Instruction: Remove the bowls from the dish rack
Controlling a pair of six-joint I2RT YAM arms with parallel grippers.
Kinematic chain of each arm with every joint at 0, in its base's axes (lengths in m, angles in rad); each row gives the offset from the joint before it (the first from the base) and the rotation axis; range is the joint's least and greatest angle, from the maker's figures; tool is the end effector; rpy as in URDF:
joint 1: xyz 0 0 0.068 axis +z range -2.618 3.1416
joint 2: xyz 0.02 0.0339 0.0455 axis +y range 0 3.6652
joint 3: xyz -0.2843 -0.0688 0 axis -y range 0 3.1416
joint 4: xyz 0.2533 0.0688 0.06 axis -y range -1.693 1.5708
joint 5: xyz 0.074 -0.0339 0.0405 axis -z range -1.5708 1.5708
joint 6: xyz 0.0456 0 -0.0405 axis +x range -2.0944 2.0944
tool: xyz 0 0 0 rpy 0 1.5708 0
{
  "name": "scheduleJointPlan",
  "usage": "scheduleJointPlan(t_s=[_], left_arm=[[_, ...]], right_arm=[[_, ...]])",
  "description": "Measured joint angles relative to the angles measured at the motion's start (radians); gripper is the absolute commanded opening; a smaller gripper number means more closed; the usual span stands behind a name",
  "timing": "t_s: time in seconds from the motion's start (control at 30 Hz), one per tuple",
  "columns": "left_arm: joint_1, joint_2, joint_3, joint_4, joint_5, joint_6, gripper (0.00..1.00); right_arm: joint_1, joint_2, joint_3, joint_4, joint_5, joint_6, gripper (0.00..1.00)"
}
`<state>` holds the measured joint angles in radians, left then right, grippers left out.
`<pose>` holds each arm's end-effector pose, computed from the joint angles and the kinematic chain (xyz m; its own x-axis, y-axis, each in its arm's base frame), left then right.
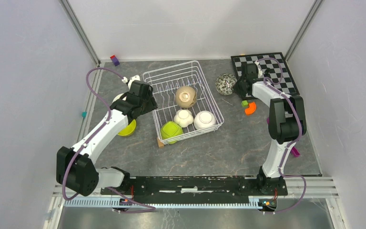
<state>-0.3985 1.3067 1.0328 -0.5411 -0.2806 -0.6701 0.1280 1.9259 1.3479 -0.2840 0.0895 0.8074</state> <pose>0.2691 -0.0996 0.2915 -0.6485 -0.3745 -0.6627 -0.2615 0.9272 -0.2680 0.4384 0.0523 0.2013 -0.5707 0.6521 -0.4991 0.4960 0.7581 0.4234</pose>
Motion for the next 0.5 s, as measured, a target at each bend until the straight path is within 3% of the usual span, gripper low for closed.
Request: scheduleJointPlan(t_s=[0.13,0.4,0.5], left_arm=[[0.0,-0.033,0.0,-0.005,0.029,0.042,0.61],[0.0,-0.093,0.0,-0.011,0.053,0.093,0.62],[0.0,-0.106,0.0,-0.011,0.068,0.114,0.63]], right_arm=[[-0.004,0.005,0.0,0.002,-0.005,0.001,0.07],[-0.014,0.015,0.0,0.026,-0.028,0.015,0.37],[-0.019,0.014,0.0,0.039,-0.029,0.015,0.39]])
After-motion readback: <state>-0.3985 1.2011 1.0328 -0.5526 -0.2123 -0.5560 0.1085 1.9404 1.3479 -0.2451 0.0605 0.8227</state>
